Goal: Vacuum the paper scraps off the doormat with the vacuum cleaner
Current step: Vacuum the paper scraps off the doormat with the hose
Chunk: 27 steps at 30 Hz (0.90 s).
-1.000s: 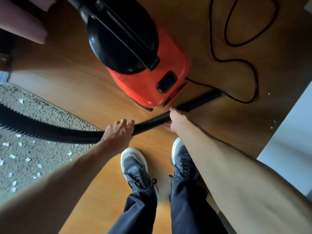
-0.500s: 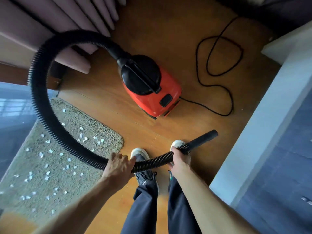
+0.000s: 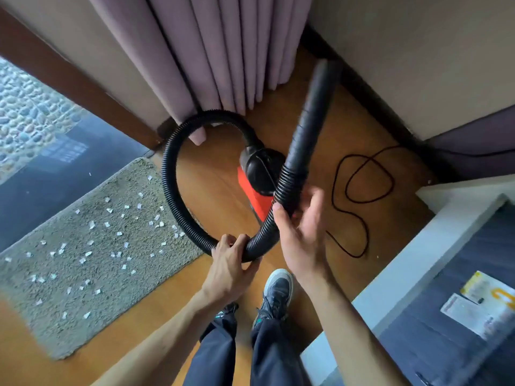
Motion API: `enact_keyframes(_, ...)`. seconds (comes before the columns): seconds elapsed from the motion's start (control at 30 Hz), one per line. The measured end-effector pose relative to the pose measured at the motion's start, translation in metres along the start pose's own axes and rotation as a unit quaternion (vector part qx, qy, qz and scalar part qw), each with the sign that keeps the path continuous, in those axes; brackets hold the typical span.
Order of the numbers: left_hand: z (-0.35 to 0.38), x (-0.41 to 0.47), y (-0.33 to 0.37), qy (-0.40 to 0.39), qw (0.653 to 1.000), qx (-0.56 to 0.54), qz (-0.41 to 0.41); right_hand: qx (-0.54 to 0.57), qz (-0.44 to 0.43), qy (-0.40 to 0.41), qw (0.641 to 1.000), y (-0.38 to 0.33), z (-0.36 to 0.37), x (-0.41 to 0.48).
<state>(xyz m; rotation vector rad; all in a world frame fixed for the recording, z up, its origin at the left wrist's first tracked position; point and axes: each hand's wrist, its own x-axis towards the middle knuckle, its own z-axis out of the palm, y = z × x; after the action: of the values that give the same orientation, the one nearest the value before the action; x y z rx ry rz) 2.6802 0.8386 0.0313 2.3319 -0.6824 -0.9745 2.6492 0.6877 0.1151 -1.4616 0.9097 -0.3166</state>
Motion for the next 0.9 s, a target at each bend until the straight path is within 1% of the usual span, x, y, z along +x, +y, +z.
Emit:
enact_keyframes(0.1, -0.021, -0.005, 0.014, 0.045, 0.984, -0.171, -0.009, -0.059, -0.103, -0.127, 0.985, -0.027, 0.025, 0.011)
enact_keyframes(0.17, -0.033, -0.011, 0.015, 0.043, 0.958, -0.279, -0.049, -0.098, -0.14, -0.196, 0.966, -0.038, 0.044, 0.014)
enact_keyframes(0.27, -0.046, -0.025, 0.006, 0.043, 0.906, -0.411, -0.093, -0.136, -0.173, -0.289, 0.932, -0.049, 0.078, 0.019)
enact_keyframes(0.37, -0.051, -0.04, -0.01, 0.067, 0.855, -0.498, -0.125, -0.17, -0.206, -0.386, 0.883, -0.05, 0.113, 0.024)
enact_keyframes(0.47, -0.051, -0.055, -0.026, 0.101, 0.811, -0.558, -0.147, -0.191, -0.208, -0.454, 0.845, -0.042, 0.15, 0.028)
enact_keyframes(0.57, -0.049, -0.069, -0.043, 0.123, 0.782, -0.592, -0.15, -0.21, -0.163, -0.512, 0.817, -0.024, 0.184, 0.03)
enact_keyframes(0.7, -0.048, -0.083, -0.06, 0.131, 0.756, -0.625, -0.145, -0.206, -0.059, -0.554, 0.804, -0.003, 0.216, 0.028)
enact_keyframes(0.8, -0.046, -0.092, -0.074, 0.146, 0.736, -0.645, -0.143, -0.213, 0.02, -0.56, 0.8, 0.018, 0.236, 0.024)
enact_keyframes(0.9, -0.045, -0.098, -0.09, 0.157, 0.731, -0.644, -0.159, -0.243, 0.062, -0.553, 0.795, 0.041, 0.253, 0.022)
